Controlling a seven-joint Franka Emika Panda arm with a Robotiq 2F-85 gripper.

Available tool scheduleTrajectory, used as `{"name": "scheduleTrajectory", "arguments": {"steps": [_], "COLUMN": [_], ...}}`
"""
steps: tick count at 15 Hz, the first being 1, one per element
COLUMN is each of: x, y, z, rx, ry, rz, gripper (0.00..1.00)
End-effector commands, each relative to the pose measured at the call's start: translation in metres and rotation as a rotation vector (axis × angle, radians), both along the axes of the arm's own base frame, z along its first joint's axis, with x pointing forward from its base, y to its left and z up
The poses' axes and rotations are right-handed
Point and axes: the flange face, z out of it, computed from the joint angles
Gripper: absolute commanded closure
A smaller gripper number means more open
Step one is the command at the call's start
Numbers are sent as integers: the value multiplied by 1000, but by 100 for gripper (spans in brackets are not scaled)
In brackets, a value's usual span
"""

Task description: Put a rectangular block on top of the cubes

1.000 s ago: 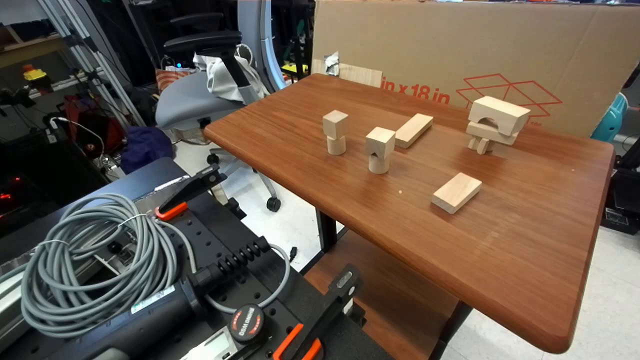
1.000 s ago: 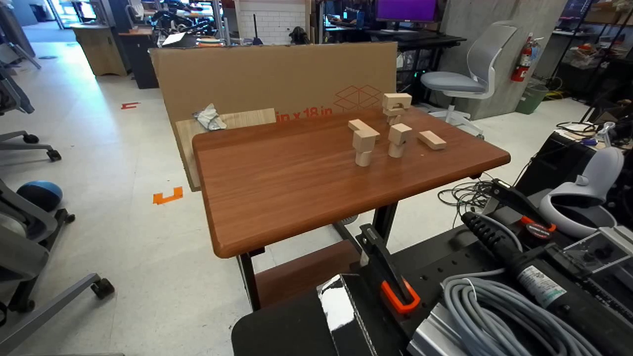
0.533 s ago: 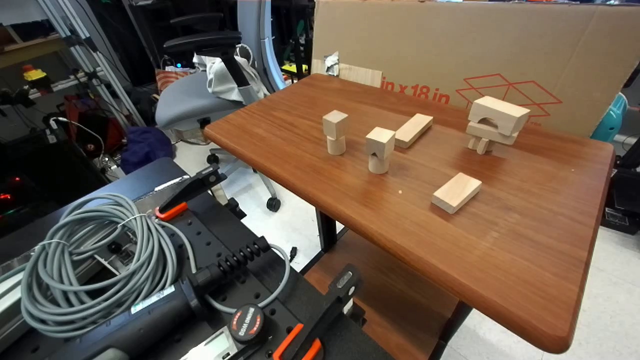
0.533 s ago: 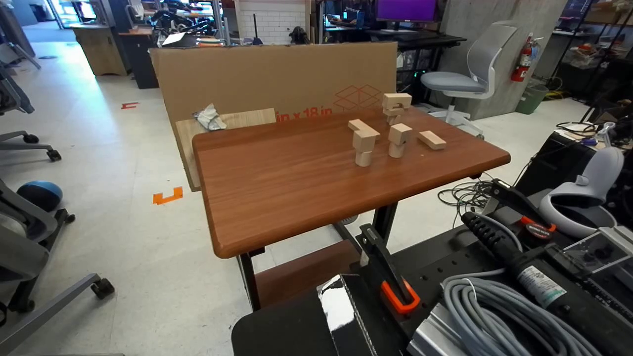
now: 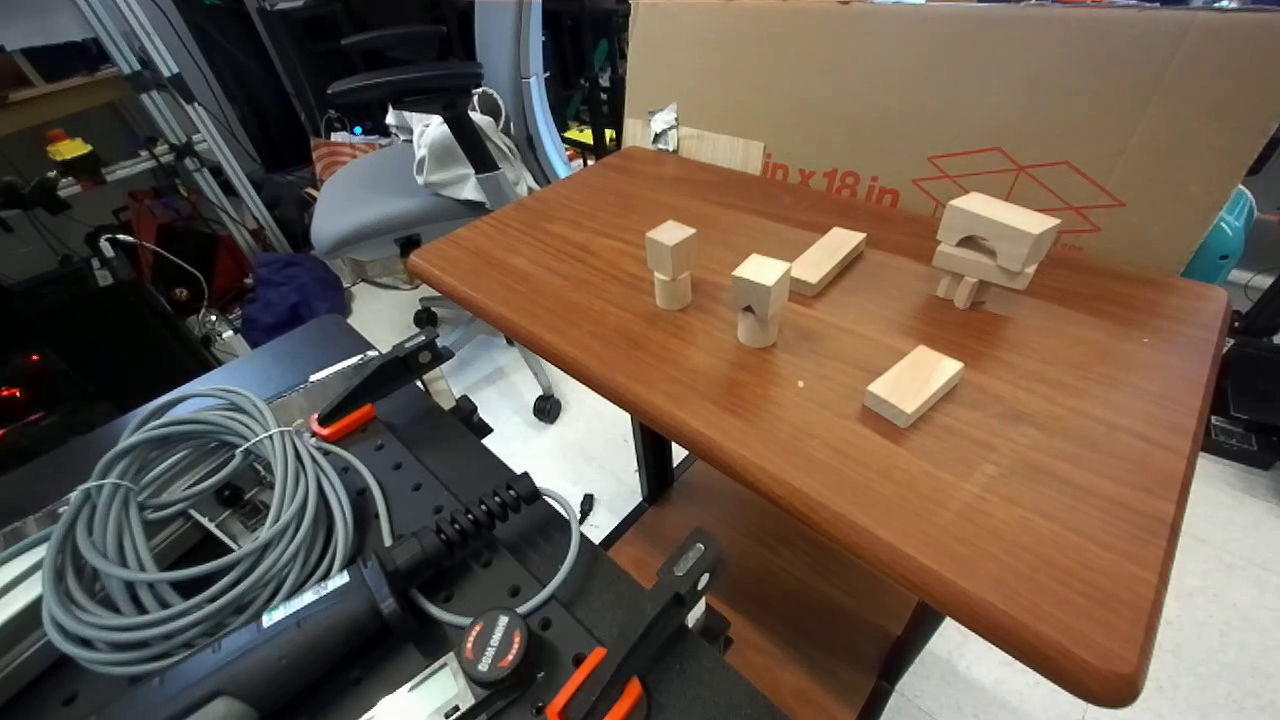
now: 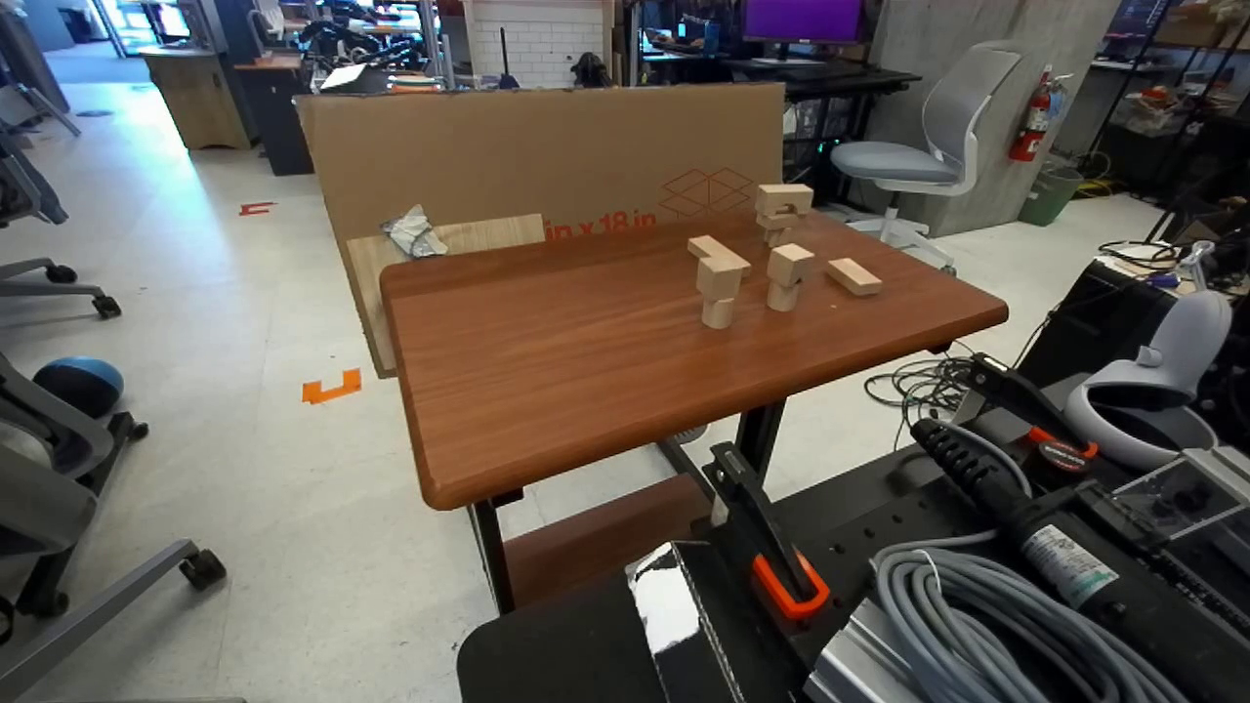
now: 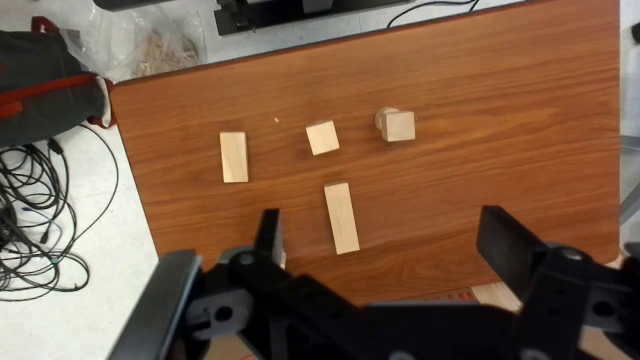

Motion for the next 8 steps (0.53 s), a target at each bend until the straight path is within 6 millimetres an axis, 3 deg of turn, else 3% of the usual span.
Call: {"name": "scheduleTrajectory", "arguments": {"steps": [1,8], "x": [46,91], "y": [4,6], "z": [-30,-103], "rx": [-13,-39], "ry": [-7,0], "rz": [-20,-14], "gripper": [0,0]}}
